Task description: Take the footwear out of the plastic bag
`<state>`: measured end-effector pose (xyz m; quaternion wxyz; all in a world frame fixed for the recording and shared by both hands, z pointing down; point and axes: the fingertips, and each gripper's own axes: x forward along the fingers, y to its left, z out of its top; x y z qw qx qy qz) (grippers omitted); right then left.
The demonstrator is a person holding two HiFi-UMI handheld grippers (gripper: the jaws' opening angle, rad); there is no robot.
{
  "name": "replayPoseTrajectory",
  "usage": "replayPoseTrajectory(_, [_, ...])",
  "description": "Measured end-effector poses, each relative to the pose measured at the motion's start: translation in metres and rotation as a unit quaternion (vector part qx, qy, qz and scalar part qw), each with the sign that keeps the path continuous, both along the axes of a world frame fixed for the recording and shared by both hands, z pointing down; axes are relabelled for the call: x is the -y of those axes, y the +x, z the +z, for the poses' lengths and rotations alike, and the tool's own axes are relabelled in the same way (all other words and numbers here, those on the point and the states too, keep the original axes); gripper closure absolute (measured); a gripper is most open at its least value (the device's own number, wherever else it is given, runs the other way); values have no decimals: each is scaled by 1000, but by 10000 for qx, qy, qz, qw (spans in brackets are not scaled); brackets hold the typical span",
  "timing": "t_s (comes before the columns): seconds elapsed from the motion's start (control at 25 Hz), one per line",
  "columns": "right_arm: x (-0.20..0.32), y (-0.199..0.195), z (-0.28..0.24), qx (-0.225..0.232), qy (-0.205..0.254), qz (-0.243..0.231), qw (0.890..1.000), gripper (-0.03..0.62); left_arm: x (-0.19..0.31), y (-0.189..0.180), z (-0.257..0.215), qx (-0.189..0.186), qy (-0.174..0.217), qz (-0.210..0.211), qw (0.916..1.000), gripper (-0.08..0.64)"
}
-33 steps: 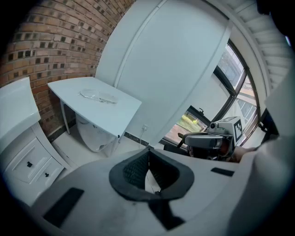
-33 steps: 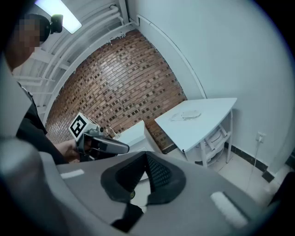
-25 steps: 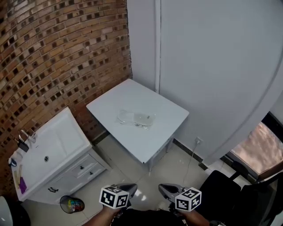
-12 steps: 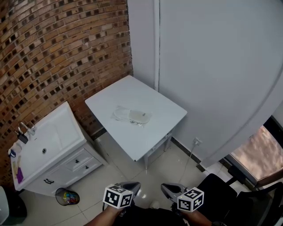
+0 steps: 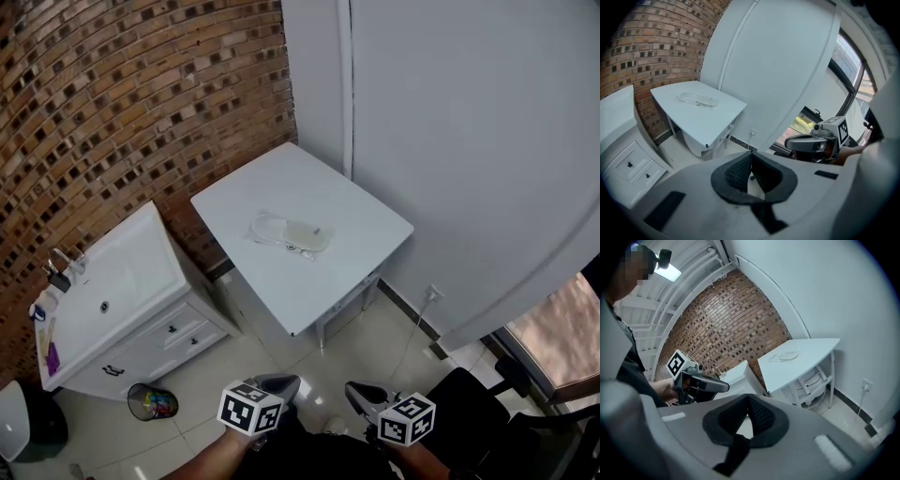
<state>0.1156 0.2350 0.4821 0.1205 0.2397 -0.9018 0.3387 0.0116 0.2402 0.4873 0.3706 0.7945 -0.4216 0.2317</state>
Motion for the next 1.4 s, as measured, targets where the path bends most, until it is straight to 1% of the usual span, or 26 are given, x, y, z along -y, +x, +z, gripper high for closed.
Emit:
replayPoseTrajectory(0.12, [17,-2,-1,-93,30,87,9999,590,18,-1,1,-29,-35,136,9999,552])
replayPoseTrajectory(0.24, [40,-5,-2,-188,62,312,9993,591,41,-6,6,-57,-67,381,9992,552])
replayPoseTrajectory(0.44, [78,-22,5,-333,19,719,9969,591,98,-28,9,-135,52,682,9976,552])
replayPoseTrajectory(0.56, [103,-44,6,-462,55,835,9954,589,134,-49,9,-160,170,846,9961,552])
replayPoseTrajectory(0.64, [122,-61,6,-598,111,882,9942,589,154,-66,12,-111,238,977,9949,552])
replayPoseTrajectory(0.88, [177,-112,-5,-836,282,1157,9894,590,200,-118,25,19,359,1396,9896,552])
replayPoseTrajectory(0.96, [188,-124,-5,-909,311,1206,9880,589,214,-134,32,77,384,1406,9893,552])
replayPoseTrajectory(1.04, [194,-132,-1,-1049,329,1176,9870,591,227,-146,37,72,374,1317,9906,552])
replayPoseTrajectory(1.24, [214,-141,10,-1407,387,1051,9837,589,251,-164,43,36,388,1138,9927,552])
replayPoseTrajectory(1.4, [241,-142,17,-1616,491,937,9812,589,271,-180,46,76,386,848,9956,552])
